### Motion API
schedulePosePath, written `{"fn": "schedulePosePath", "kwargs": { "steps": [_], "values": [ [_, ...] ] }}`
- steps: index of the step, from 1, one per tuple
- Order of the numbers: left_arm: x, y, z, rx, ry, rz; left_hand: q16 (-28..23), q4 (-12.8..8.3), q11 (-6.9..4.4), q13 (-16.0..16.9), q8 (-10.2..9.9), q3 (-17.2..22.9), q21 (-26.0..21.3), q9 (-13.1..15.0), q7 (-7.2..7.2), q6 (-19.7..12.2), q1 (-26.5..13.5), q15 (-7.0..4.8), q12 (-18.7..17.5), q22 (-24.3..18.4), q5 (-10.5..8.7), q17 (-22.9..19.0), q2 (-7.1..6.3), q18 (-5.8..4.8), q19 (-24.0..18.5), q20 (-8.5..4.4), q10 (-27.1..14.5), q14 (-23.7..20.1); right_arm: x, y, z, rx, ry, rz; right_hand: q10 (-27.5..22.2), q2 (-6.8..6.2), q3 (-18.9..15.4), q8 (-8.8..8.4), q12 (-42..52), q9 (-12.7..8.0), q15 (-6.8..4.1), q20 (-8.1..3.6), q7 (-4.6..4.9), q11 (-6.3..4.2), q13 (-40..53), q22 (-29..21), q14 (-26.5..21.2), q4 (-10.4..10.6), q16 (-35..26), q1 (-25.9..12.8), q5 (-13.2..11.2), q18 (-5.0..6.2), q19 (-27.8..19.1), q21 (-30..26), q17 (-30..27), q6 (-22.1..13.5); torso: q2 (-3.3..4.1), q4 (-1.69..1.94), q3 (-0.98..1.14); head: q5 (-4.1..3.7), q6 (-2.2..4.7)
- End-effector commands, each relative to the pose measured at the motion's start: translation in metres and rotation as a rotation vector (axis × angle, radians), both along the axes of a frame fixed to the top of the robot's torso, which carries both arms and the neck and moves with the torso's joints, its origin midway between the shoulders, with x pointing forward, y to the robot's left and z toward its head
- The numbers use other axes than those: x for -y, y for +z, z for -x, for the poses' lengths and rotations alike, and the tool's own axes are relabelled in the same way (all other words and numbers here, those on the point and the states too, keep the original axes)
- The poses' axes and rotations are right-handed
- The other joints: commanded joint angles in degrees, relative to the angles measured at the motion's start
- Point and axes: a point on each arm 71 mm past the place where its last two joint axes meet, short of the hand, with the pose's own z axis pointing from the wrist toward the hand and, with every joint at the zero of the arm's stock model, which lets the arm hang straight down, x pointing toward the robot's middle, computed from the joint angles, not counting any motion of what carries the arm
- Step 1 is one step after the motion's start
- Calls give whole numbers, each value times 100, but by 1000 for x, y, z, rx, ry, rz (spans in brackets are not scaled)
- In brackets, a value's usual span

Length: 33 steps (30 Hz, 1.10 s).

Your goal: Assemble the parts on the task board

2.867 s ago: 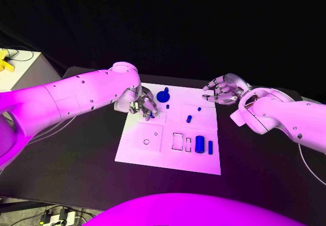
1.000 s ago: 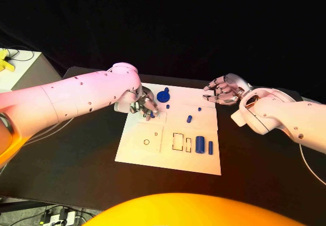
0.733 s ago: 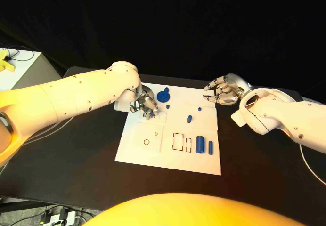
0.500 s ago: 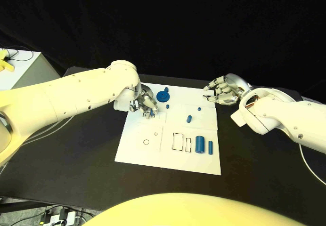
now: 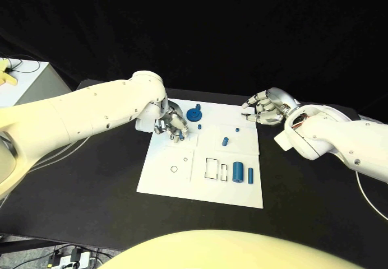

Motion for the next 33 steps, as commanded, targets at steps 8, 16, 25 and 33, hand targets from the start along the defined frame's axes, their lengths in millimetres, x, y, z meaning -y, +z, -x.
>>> {"fn": "schedulePosePath", "kwargs": {
  "steps": [8, 16, 25, 33],
  "values": [
    [4, -1, 0, -18, -12, -3, 6, -546, -13, -10, 23, 596, 3, -9, -108, 91, 131, -39, -24, -6, 17, 1484, 102, -23, 9, -9, -8, 578, -2, 0, 1, -1, 19, 7, -28, -41, 32, -16, 28, -9, 55, 51, 2, 12, -2, 766, 455, -12, -24, -28, 35, 35, 182, -24, 1030, -48, 4, -3, -4, 5, 1],
    [3, -2, -1, -8, -16, -25, 4, -544, -12, -13, 22, 597, 4, -12, -107, 90, 133, -39, -28, -3, 15, 1478, 101, -24, 10, -8, -9, 576, -2, -1, 1, -1, 19, 7, -33, -52, 55, -16, 26, -11, 55, 50, 2, 12, -8, 766, 454, -13, -26, -32, 55, 35, 182, -25, 1026, -48, 0, 3, -4, 8, 1],
    [-2, -4, -1, -17, -16, -40, 4, -543, -11, -12, 21, 597, 2, -13, -106, 89, 134, -38, -28, -6, 14, 1479, 101, -23, 8, -8, -9, 576, -2, -1, 1, -1, 19, 7, -33, -52, 55, -16, 26, -11, 55, 50, 2, 12, -8, 766, 454, -13, -26, -32, 55, 35, 182, -25, 1026, -48, -2, 1, -7, 6, 1],
    [-4, -6, -1, -21, -12, -44, 4, -541, -10, -14, 19, 599, 0, -16, -105, 87, 138, -38, -33, -10, 12, 1479, 101, -23, 6, -8, -11, 576, -2, -1, 1, -1, 20, 7, -33, -52, 55, -16, 26, -11, 55, 50, 2, 12, -8, 766, 454, -13, -26, -32, 55, 35, 182, -25, 1026, -48, 0, 2, -7, 7, 1]
  ]
}}
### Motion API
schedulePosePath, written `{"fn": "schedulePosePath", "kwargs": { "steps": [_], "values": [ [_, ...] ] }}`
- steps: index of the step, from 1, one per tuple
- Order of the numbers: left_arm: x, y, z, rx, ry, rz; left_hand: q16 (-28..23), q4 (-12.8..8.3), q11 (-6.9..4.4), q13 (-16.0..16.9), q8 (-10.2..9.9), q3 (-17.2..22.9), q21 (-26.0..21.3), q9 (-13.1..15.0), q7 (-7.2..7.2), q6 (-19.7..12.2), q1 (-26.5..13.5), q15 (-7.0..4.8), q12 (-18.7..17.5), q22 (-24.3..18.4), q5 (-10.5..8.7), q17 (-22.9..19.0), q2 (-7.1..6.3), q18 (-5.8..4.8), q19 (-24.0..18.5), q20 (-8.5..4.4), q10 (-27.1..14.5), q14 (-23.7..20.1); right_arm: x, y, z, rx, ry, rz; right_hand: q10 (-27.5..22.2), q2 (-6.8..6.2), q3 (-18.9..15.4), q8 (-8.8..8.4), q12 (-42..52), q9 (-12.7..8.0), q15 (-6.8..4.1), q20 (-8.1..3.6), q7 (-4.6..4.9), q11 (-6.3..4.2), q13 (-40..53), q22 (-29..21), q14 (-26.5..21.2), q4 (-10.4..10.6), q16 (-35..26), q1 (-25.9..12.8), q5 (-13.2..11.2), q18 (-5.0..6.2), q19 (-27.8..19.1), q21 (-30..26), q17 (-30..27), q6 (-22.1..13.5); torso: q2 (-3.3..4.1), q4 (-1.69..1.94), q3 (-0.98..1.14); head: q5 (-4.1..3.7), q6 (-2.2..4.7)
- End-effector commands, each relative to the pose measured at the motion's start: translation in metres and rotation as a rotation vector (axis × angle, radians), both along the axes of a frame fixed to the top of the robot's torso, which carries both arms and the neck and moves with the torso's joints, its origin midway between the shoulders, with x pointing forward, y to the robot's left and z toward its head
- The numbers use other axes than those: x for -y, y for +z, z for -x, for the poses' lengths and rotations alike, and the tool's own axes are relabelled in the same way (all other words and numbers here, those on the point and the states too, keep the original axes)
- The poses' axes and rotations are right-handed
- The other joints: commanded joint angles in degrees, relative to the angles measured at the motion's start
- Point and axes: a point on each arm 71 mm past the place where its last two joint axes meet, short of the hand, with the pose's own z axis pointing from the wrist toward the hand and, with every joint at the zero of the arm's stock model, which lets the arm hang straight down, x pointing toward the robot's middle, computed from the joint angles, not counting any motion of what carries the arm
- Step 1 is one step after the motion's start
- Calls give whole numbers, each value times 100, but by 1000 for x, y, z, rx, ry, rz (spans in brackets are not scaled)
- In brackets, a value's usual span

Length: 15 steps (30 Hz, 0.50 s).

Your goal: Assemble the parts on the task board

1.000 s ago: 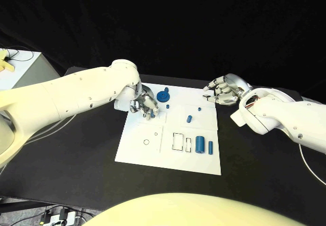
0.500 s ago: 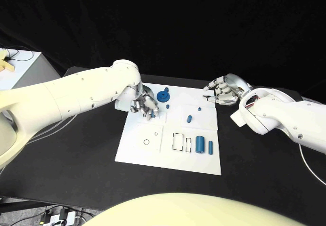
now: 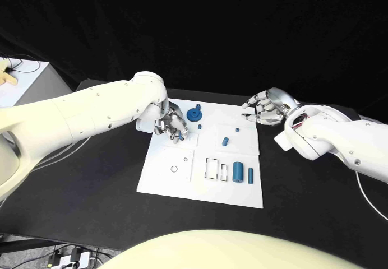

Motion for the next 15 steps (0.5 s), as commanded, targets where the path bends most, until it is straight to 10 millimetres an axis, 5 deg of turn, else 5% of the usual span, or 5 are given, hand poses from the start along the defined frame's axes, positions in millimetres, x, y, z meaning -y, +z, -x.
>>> {"fn": "schedulePosePath", "kwargs": {
  "steps": [1, 15],
  "values": [
    [-3, -2, 0, -13, -7, -24, 4, -542, -14, -10, 19, 598, 0, -8, -105, 87, 112, -38, -33, -5, 35, 1480, 126, -23, 7, -8, -12, 577, -2, 0, 1, 0, 19, 7, -33, -28, 31, -16, 26, -5, 55, 50, 2, 11, -9, 769, 454, 11, -26, -9, 20, 35, 182, -26, 1026, -48, 4, -5, -2, 6, 1],
    [-1, -6, 3, -25, -19, -30, 0, -537, -12, -10, 17, 597, -6, -13, -102, 84, 118, -36, -38, -16, 30, 1472, 124, -21, 1, -7, -13, 574, -2, -1, 1, -1, 21, 6, -32, -33, 67, -15, 28, -6, 54, 50, 2, 11, -11, 769, 454, 8, -26, -9, 37, 35, 183, -26, 1027, -47, 2, -3, 7, -5, 1]
  ]
}}
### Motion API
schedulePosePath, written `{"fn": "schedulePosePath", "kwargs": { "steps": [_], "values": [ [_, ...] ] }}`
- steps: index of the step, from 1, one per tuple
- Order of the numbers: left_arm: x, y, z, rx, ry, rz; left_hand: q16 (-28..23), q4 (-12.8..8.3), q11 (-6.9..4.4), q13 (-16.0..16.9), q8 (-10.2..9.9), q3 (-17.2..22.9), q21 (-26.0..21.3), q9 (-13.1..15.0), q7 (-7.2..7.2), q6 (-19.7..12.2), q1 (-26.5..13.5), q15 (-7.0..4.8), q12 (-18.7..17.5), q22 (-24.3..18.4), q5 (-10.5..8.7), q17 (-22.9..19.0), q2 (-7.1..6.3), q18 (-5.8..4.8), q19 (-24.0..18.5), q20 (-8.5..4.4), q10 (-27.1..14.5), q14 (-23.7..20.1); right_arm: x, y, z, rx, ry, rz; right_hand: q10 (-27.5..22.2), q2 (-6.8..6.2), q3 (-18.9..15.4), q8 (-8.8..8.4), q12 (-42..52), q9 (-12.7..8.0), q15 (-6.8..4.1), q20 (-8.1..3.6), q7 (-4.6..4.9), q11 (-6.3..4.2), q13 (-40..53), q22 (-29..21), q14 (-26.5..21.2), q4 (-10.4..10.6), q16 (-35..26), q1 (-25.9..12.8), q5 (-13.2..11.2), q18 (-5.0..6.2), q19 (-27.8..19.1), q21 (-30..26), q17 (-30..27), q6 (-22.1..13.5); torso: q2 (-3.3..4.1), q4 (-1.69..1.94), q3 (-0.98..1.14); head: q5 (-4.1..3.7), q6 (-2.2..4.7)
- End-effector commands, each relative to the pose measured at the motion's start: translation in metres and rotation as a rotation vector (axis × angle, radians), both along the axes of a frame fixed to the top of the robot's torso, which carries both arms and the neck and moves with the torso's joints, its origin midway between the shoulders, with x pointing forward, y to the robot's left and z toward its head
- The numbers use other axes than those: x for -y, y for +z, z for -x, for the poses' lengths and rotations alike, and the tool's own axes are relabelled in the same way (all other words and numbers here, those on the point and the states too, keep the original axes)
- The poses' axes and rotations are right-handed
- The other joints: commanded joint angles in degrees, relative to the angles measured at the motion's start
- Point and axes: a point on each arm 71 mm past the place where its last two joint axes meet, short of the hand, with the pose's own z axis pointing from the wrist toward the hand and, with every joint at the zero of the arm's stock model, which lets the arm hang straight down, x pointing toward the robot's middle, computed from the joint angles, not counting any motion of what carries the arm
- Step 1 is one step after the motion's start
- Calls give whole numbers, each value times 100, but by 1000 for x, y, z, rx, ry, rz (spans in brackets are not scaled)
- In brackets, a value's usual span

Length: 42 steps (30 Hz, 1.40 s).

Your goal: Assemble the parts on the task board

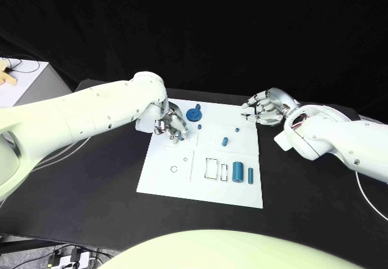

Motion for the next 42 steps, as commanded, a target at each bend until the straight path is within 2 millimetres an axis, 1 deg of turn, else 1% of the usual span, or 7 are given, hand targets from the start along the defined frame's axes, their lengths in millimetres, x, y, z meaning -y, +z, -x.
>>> {"fn": "schedulePosePath", "kwargs": {
  "steps": [1, 9, 19, 25, 31, 39, 42],
  "values": [
    [-1, -5, 3, -22, -18, -29, 1, -535, -21, -9, 10, 597, -5, -7, -101, 82, 116, -36, -42, -2, 12, 1473, 129, -22, 2, -7, -24, 574, -2, 0, 1, 0, 20, 6, -38, -33, 33, -15, 24, -7, 54, 50, 3, 12, -10, 765, 453, -1, -26, -8, 40, 35, 183, -27, 1026, -48, -1, 3, 5, -3, 1],
    [0, -6, 4, -41, -28, -32, 1, -534, -20, -9, 9, 598, -3, -9, -100, 81, 119, -35, -44, 2, 11, 1474, 128, -23, 4, -7, -24, 575, -1, 0, 1, 0, 20, 6, -38, -33, 33, -15, 24, -7, 54, 50, 3, 12, -10, 765, 453, -1, -26, -8, 40, 35, 183, -27, 1026, -48, 1, -5, 5, -3, 1],
    [3, -6, 5, -52, -38, -30, 4, -535, -20, -6, 8, 600, -3, -13, -100, 80, 128, -34, -45, 4, 11, 1479, 127, -23, 5, -6, -23, 576, -2, 0, 1, 0, 21, 6, -38, -33, 33, -15, 24, -7, 54, 50, 3, 12, -10, 765, 453, -1, -26, -8, 40, 35, 183, -27, 1026, -48, 1, 3, 1, -6, 1],
    [5, -6, 5, -46, -38, -23, 3, -537, -20, 0, 9, 601, 1, -14, -100, 80, 132, -34, -43, 13, 12, 1478, 126, -25, 10, -6, -20, 576, -2, 0, 1, -1, 22, 6, -38, -33, 33, -15, 24, -7, 54, 50, 3, 12, -10, 765, 453, -1, -26, -8, 40, 35, 183, -27, 1026, -48, 7, -6, 1, -15, 1],
    [5, -6, 4, -45, -35, -23, 4, -537, -20, -4, 9, 601, 1, -15, -100, 81, 134, -34, -46, 13, 12, 1480, 125, -25, 10, -6, -21, 576, -2, -1, 1, -1, 22, 7, -38, -33, 33, -15, 24, -7, 54, 50, 3, 12, -10, 765, 453, -1, -26, -8, 40, 35, 183, -27, 1026, -48, 3, 3, 6, -24, 1],
    [8, -7, 1, -53, -36, -32, 0, -534, -19, -13, 9, 602, -2, -18, -99, 82, 144, -33, -55, 8, 10, 1471, 127, -24, 7, -5, -24, 574, -1, 0, 1, -1, 20, 7, -38, -33, 33, -15, 24, -7, 54, 50, 3, 12, -10, 765, 453, -1, -26, -8, 40, 35, 183, -27, 1026, -48, 2, 11, 1, -50, 1],
    [8, -8, 1, -62, -37, -39, 0, -534, -19, -13, 9, 602, -2, -18, -99, 82, 144, -33, -55, 8, 10, 1471, 127, -24, 7, -5, -24, 574, 0, 0, 1, -1, 19, 8, -38, -33, 33, -15, 24, -7, 54, 50, 3, 12, -10, 765, 453, -1, -26, -8, 40, 35, 183, -27, 1026, -48, 4, 8, -2, -43, 1]
  ]
}}
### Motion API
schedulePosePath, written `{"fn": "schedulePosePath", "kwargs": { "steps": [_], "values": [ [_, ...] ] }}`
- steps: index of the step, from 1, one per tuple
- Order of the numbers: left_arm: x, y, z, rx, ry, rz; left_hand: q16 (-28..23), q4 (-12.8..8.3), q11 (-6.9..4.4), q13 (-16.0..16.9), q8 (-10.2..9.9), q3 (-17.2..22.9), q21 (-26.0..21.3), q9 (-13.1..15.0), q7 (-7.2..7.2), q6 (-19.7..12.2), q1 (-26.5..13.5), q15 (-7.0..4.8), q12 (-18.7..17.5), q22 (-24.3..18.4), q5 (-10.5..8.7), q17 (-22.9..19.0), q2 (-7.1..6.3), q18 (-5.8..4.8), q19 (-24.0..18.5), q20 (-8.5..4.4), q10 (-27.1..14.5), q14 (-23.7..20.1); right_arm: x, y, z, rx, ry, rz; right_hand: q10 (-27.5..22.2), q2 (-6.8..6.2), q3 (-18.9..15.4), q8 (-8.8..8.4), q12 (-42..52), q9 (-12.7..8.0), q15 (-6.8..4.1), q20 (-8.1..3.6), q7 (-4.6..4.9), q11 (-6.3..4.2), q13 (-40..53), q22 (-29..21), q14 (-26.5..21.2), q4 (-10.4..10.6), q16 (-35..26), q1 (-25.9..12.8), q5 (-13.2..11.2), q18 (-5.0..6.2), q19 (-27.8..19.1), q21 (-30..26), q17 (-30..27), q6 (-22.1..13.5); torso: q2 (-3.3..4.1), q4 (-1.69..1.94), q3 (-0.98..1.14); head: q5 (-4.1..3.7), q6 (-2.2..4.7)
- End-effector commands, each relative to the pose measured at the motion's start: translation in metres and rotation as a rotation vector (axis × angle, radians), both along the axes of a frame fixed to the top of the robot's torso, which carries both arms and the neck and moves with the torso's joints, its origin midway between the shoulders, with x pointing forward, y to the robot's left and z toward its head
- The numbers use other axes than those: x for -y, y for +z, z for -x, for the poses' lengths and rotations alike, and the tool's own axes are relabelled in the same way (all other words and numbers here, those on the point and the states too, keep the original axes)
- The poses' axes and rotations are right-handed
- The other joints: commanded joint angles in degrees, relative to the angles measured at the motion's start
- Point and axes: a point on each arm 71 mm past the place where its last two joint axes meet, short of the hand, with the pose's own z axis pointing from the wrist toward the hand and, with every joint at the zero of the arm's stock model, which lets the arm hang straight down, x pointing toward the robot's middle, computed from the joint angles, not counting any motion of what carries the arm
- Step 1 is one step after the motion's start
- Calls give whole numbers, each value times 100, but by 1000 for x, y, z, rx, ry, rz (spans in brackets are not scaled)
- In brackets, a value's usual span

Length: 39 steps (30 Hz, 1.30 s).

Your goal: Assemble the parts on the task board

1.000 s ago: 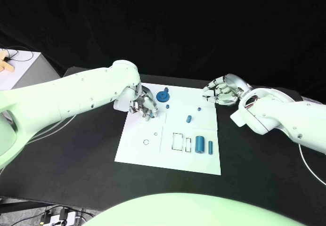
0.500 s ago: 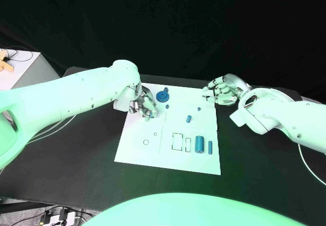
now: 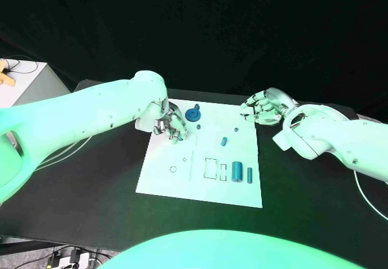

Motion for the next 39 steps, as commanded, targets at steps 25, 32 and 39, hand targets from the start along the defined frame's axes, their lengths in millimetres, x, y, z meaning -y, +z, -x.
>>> {"fn": "schedulePosePath", "kwargs": {
  "steps": [25, 32, 39],
  "values": [
    [9, -19, -2, -67, -5, -44, 3, -351, -12, 42, 21, 409, -17, -45, -102, 82, 55, -25, -28, -10, -66, 1478, 165, -23, 4, 3, 0, 576, -1, 0, 1, 1, 19, 8, -45, -55, 87, -16, 21, -10, 55, 50, 5, 13, -16, 767, 452, -7, -29, -13, 38, 36, 182, -32, 1022, -51, -11, -10, 4, -13, 1],
    [8, -20, -3, -72, -2, -44, 9, -187, -11, 60, 39, 95, -26, -82, -104, 85, -69, -21, -42, -8, -97, 1490, 62, -24, 11, 8, 11, 580, -1, 0, 1, -1, 21, 9, -42, -57, 95, -15, 25, -11, 54, 50, 4, 13, -12, 766, 452, -9, -29, -12, 45, 36, 181, -33, 1021, -51, -5, -8, 0, -19, 1],
    [7, -20, -3, -73, 2, -40, 4, -2, -13, 80, 63, -401, -43, -127, -109, 81, -141, -23, -63, -18, -112, 1480, -148, -23, 14, 8, 14, 577, -1, 0, 1, -2, 21, 9, -42, -57, 95, -15, 25, -11, 54, 50, 4, 13, -12, 766, 452, -9, -29, -12, 45, 36, 181, -33, 1021, -51, -5, -2, -4, -24, 1]
  ]
}}
